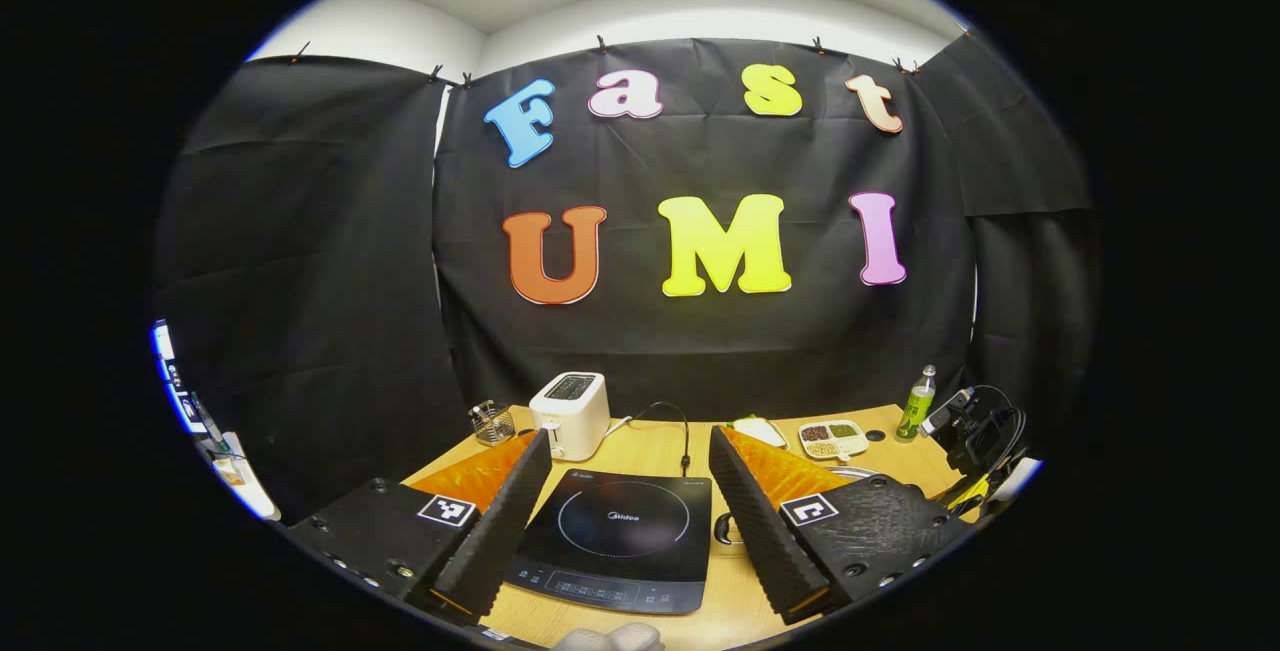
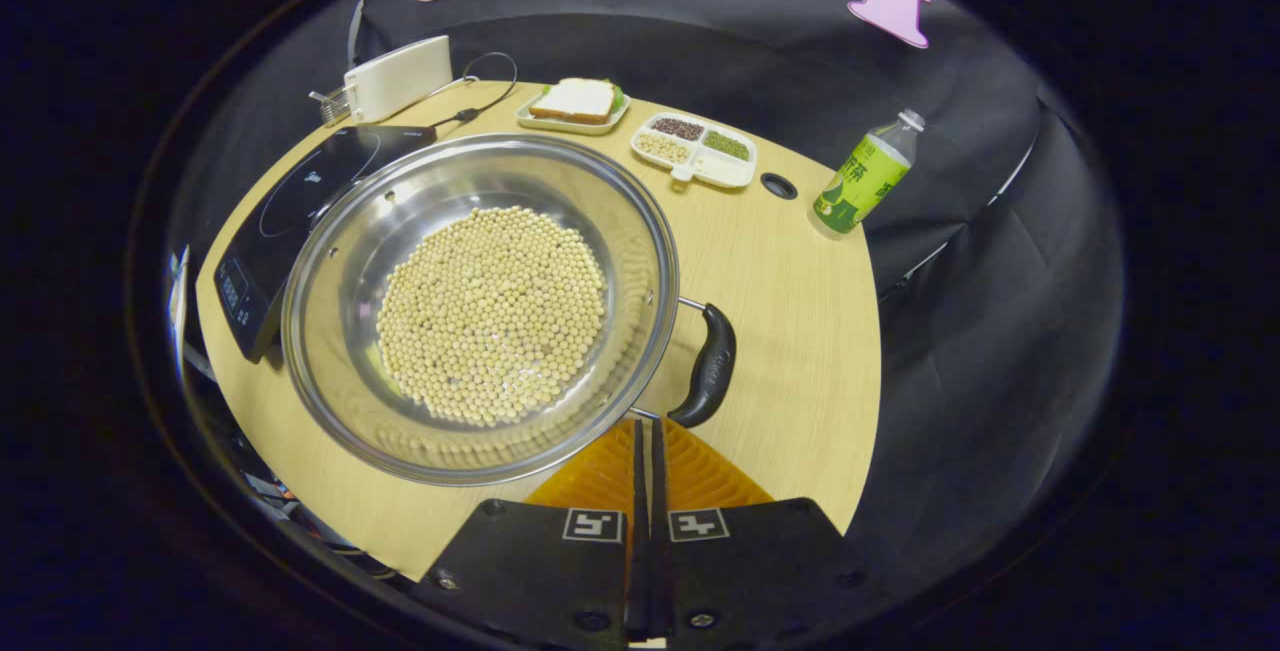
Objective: First push the handle of the pot to place it horizontally, then grasp the pot with both hands and set it on the induction cooktop.
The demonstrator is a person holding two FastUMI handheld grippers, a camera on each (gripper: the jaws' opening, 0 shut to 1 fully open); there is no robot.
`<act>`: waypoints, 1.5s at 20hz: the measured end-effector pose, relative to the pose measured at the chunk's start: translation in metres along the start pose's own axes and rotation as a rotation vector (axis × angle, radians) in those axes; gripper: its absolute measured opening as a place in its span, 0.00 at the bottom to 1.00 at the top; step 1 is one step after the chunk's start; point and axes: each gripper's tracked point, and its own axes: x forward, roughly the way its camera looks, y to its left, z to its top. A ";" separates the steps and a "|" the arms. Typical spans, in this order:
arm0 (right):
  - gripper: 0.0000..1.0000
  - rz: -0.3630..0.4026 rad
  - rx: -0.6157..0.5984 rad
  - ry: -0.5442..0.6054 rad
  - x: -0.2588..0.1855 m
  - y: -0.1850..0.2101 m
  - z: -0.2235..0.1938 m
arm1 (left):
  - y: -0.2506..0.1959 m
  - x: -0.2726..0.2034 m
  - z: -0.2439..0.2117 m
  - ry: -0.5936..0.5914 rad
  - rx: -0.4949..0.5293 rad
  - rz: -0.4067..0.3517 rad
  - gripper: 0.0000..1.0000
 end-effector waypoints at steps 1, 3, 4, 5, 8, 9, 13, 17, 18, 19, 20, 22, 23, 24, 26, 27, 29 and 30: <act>0.01 0.003 0.006 -0.012 -0.002 0.000 0.000 | -0.004 0.003 -0.002 0.004 0.002 -0.010 0.95; 0.01 -0.004 0.020 -0.046 -0.008 -0.002 -0.003 | -0.010 0.009 -0.005 0.006 0.007 -0.029 0.95; 0.01 -0.011 0.034 -0.071 -0.014 -0.005 -0.004 | -0.012 0.013 -0.005 0.006 0.011 -0.035 0.95; 0.04 -0.013 0.045 -0.095 -0.020 -0.007 -0.007 | -0.015 0.017 -0.011 0.016 0.007 -0.045 0.95; 0.05 -0.017 0.063 -0.173 -0.042 -0.017 -0.011 | -0.028 0.031 -0.023 0.043 -0.020 -0.069 0.95; 0.07 -0.012 0.079 -0.208 -0.049 -0.021 -0.009 | -0.032 0.037 -0.026 0.044 -0.021 -0.077 0.95; 0.89 -0.032 0.178 -0.270 -0.064 -0.047 -0.011 | -0.046 0.059 -0.053 0.071 0.004 -0.095 0.95; 0.94 -0.003 0.235 -0.279 -0.063 -0.053 -0.007 | -0.063 0.074 -0.093 0.146 -0.013 -0.110 0.95; 0.96 0.004 0.231 -0.277 -0.061 -0.052 -0.004 | -0.068 0.078 -0.104 0.172 -0.017 -0.114 0.95; 0.94 0.010 0.226 -0.278 -0.060 -0.050 0.000 | -0.075 0.082 -0.116 0.191 -0.017 -0.123 0.95; 0.94 0.024 0.222 -0.282 -0.059 -0.047 0.005 | -0.080 0.086 -0.128 0.210 -0.017 -0.128 0.95; 0.94 0.048 0.222 -0.279 -0.049 -0.039 0.015 | -0.089 0.095 -0.152 0.261 -0.024 -0.141 0.95; 0.96 0.057 0.220 -0.272 -0.043 -0.038 0.018 | -0.094 0.101 -0.164 0.286 -0.033 -0.152 0.96; 0.94 0.064 0.220 -0.267 -0.038 -0.036 0.021 | -0.098 0.106 -0.173 0.307 -0.040 -0.163 0.96; 0.96 0.080 0.228 -0.258 -0.026 -0.030 0.032 | -0.103 0.114 -0.192 0.348 -0.052 -0.167 0.95; 0.96 0.087 0.233 -0.246 -0.018 -0.026 0.034 | -0.105 0.118 -0.201 0.367 -0.055 -0.170 0.95; 0.96 0.087 0.242 -0.226 -0.003 -0.026 0.037 | -0.109 0.125 -0.216 0.402 -0.054 -0.177 0.95; 0.96 0.086 0.252 -0.219 0.004 -0.027 0.038 | -0.111 0.128 -0.222 0.414 -0.053 -0.179 0.96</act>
